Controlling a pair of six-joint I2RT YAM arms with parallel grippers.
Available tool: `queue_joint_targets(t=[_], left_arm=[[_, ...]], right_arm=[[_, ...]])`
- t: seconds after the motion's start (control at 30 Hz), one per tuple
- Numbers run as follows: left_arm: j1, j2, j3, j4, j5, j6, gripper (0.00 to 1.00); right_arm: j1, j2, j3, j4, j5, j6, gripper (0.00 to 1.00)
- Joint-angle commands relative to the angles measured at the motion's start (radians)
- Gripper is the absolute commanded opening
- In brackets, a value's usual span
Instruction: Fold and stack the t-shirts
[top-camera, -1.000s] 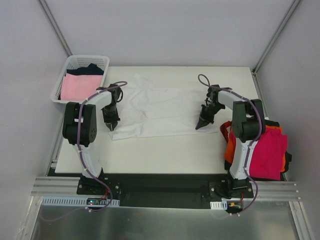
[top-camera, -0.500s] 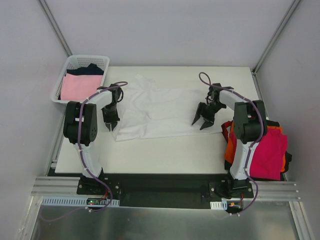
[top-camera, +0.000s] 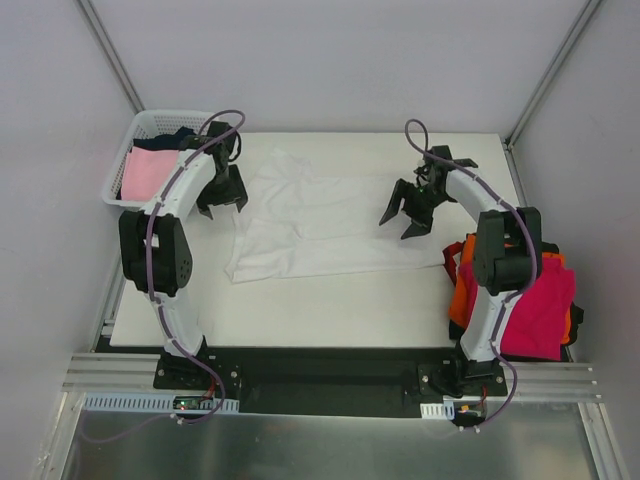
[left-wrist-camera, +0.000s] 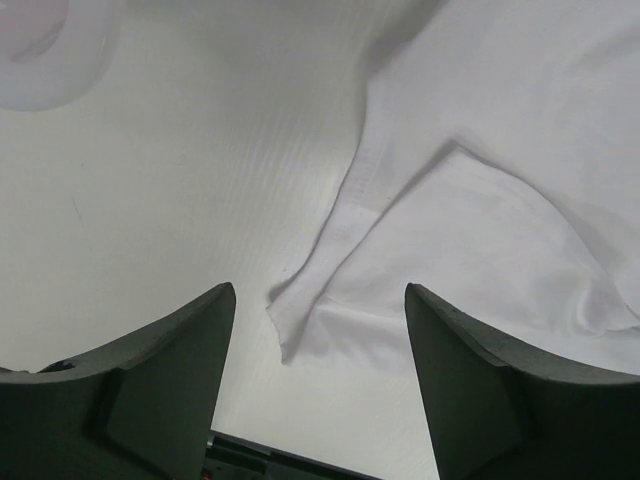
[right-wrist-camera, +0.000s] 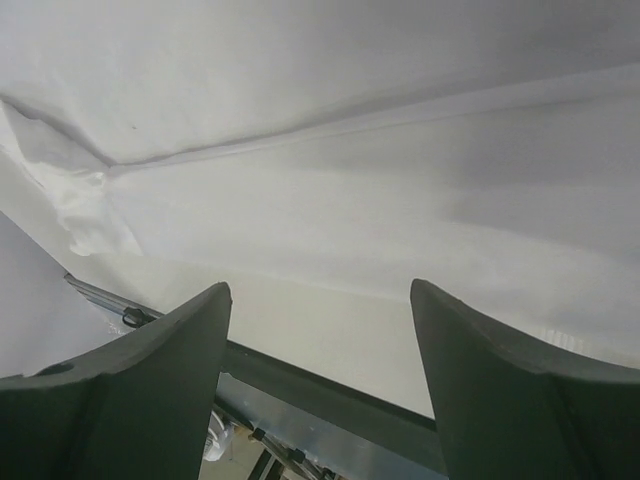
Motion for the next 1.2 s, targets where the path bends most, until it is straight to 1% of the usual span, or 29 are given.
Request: queue_joint_targets(t=[0.0,0.07,0.1,0.2,0.23,0.27,0.33,0.37,0.4,0.43,0.6,0.77,0.97,1.17], left_arm=[[-0.045,-0.015,-0.015,-0.045,0.051,-0.026,0.66],[-0.068,-0.012,-0.053,-0.016,0.091,-0.028,0.62],[-0.075,-0.015,-0.099,0.019,0.105,-0.029,0.59],[-0.098,-0.021,-0.173,0.085,0.166,-0.04,0.37],[-0.104,-0.021,-0.185,0.099,0.18,-0.046,0.21],[-0.112,-0.017,-0.197,0.11,0.201,-0.049,0.14],[-0.14,-0.007,-0.21,0.13,0.224,-0.054,0.0],[-0.15,0.009,-0.208,0.133,0.235,-0.052,0.0],[-0.172,0.017,-0.198,0.134,0.235,-0.054,0.0],[-0.181,0.026,-0.192,0.137,0.24,-0.054,0.0],[-0.207,0.1,-0.158,0.146,0.271,-0.066,0.0],[-0.209,0.132,-0.19,0.163,0.278,-0.071,0.0],[-0.207,0.128,-0.237,0.163,0.22,-0.082,0.0],[-0.207,0.124,-0.274,0.137,0.139,-0.124,0.0]], right_arm=[[-0.011,-0.001,0.129,-0.069,0.01,-0.013,0.76],[-0.022,0.012,0.155,-0.087,0.016,-0.013,0.76],[-0.025,0.02,0.159,-0.092,0.016,-0.011,0.76],[-0.031,0.029,0.164,-0.107,0.03,-0.016,0.75],[-0.031,0.029,0.158,-0.109,0.03,-0.016,0.73],[-0.031,0.029,0.149,-0.106,0.03,-0.017,0.66],[-0.031,0.026,0.141,-0.104,0.027,-0.016,0.55],[-0.031,0.026,0.137,-0.104,0.028,-0.016,0.45],[-0.029,0.025,0.129,-0.104,0.028,-0.016,0.42],[-0.031,0.026,0.126,-0.103,0.028,-0.016,0.41],[-0.023,0.023,0.103,-0.104,0.03,-0.016,0.41],[-0.008,0.017,0.083,-0.104,0.035,-0.023,0.41],[-0.006,0.017,0.081,-0.106,0.039,-0.031,0.41],[-0.005,0.023,0.087,-0.109,0.035,-0.034,0.41]])
